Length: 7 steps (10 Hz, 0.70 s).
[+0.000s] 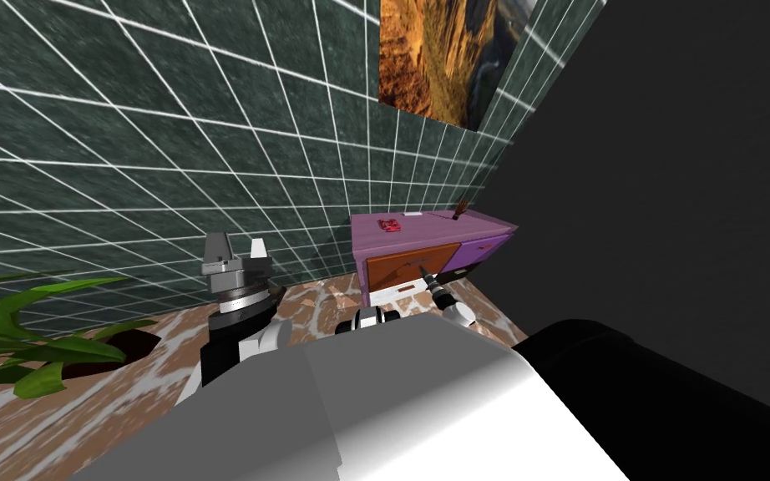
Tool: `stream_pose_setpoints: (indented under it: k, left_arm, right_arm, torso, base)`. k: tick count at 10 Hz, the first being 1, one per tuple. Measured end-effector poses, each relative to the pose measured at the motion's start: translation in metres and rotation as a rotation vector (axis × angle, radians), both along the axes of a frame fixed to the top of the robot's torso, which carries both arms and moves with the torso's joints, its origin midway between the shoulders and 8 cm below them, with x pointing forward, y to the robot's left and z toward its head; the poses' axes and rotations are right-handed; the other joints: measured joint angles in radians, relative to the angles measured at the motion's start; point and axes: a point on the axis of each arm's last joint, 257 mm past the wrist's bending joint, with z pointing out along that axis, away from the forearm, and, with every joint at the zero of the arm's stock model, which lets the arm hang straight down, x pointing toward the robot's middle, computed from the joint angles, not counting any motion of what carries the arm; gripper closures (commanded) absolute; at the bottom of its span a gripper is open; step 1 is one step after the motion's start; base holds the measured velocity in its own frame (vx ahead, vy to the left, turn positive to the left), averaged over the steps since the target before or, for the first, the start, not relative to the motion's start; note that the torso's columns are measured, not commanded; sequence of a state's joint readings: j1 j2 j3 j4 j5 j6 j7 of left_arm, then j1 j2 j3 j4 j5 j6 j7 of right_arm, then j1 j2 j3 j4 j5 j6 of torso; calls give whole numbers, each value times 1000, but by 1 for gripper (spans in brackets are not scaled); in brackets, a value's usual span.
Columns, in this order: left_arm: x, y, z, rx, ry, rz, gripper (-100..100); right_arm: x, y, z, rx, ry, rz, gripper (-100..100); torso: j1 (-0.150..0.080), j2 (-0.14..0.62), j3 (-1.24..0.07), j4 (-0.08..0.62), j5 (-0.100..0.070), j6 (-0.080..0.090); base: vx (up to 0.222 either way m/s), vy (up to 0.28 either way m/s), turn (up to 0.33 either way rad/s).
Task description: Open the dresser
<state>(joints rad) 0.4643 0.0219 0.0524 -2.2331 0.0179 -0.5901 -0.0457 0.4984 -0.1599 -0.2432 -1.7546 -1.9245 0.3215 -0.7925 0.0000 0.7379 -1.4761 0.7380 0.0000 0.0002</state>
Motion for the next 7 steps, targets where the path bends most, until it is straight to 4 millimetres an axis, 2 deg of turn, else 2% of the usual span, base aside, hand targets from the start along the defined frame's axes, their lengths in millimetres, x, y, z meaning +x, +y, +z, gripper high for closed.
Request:
stream_pose_setpoints:
  k: [7]
  left_arm:
    - [0,0,0,0,0,0,0]
  right_arm:
    - [12,31,3,316,-92,-14,-100]
  torso:
    - [0,0,0,0,0,0]
  base:
    - [-8,-13,93]
